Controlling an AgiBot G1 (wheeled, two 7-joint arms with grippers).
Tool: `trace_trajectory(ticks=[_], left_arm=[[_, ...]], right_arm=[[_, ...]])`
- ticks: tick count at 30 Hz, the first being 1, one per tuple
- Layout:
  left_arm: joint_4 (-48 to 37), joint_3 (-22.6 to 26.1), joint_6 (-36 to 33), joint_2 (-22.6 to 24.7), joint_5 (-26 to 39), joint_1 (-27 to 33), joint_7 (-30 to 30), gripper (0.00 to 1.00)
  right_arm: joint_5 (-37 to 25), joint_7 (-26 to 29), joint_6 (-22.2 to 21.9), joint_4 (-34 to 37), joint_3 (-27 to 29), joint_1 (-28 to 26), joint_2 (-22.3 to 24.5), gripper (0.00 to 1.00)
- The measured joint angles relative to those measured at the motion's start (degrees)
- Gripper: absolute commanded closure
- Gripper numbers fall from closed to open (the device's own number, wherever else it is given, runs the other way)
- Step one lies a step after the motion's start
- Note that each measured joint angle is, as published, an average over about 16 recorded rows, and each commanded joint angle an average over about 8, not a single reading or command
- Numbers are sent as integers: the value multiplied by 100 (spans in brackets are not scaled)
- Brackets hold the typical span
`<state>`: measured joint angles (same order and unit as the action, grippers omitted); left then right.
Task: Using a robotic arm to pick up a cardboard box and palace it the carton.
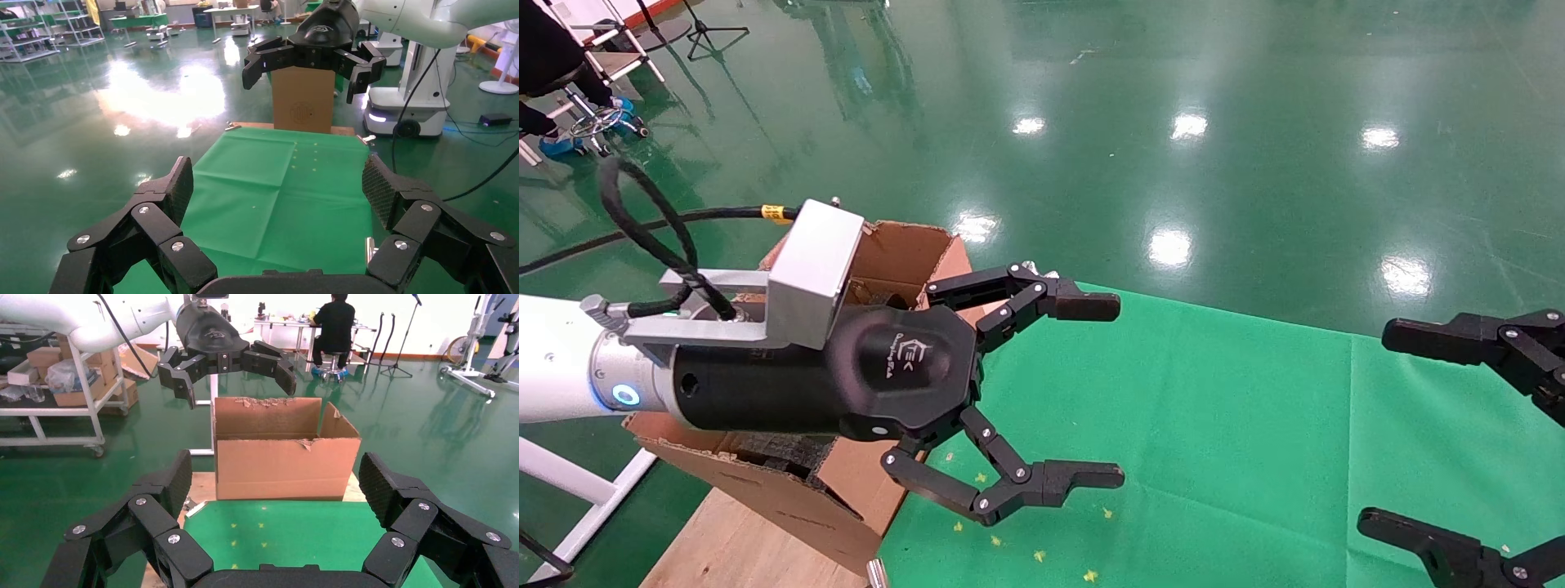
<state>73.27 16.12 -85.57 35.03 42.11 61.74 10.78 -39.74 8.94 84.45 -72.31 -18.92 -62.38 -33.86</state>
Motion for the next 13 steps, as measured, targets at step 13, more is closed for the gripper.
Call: trace_trajectory(ticks=[13], left_arm=[[0,0,0,0,0,0,0,0]], right_arm=[[0,0,0,0,0,0,0,0]])
